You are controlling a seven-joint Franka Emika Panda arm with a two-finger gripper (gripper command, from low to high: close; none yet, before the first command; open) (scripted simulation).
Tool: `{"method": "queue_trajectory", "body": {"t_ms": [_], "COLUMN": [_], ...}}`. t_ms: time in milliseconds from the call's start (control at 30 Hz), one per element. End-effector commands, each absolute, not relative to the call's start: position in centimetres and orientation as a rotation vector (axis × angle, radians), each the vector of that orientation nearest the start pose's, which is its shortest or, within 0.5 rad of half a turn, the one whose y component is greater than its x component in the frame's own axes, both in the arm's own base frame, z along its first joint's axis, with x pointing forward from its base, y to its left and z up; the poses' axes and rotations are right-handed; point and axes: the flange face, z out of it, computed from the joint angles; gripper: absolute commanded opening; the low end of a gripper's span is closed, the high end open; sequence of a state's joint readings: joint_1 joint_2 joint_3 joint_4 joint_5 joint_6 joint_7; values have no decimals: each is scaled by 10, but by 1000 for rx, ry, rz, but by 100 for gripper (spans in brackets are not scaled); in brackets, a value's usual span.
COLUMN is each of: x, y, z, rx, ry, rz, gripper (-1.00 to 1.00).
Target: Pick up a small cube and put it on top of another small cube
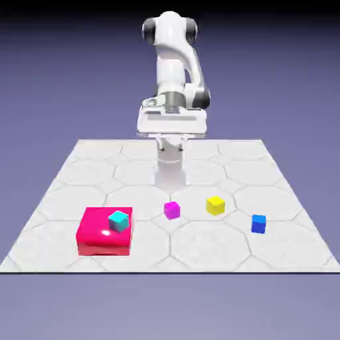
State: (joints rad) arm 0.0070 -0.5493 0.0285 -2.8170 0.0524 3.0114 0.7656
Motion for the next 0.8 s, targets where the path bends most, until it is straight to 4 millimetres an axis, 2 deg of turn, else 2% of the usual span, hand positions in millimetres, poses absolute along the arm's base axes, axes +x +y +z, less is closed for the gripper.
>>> {"method": "queue_trajectory", "body": {"t_ms": [0,167,367,567,767], "x": [390,381,354,310,256], "y": [14,37,64,91,119], "z": [430,367,295,232,183], "rx": [-2478,-2436,-2327,-2148,-1895], "ry": [1075,1360,1695,2016,2311], "rz": [-888,-537,-112,313,730], "gripper": [0,0,0,0,0]}}
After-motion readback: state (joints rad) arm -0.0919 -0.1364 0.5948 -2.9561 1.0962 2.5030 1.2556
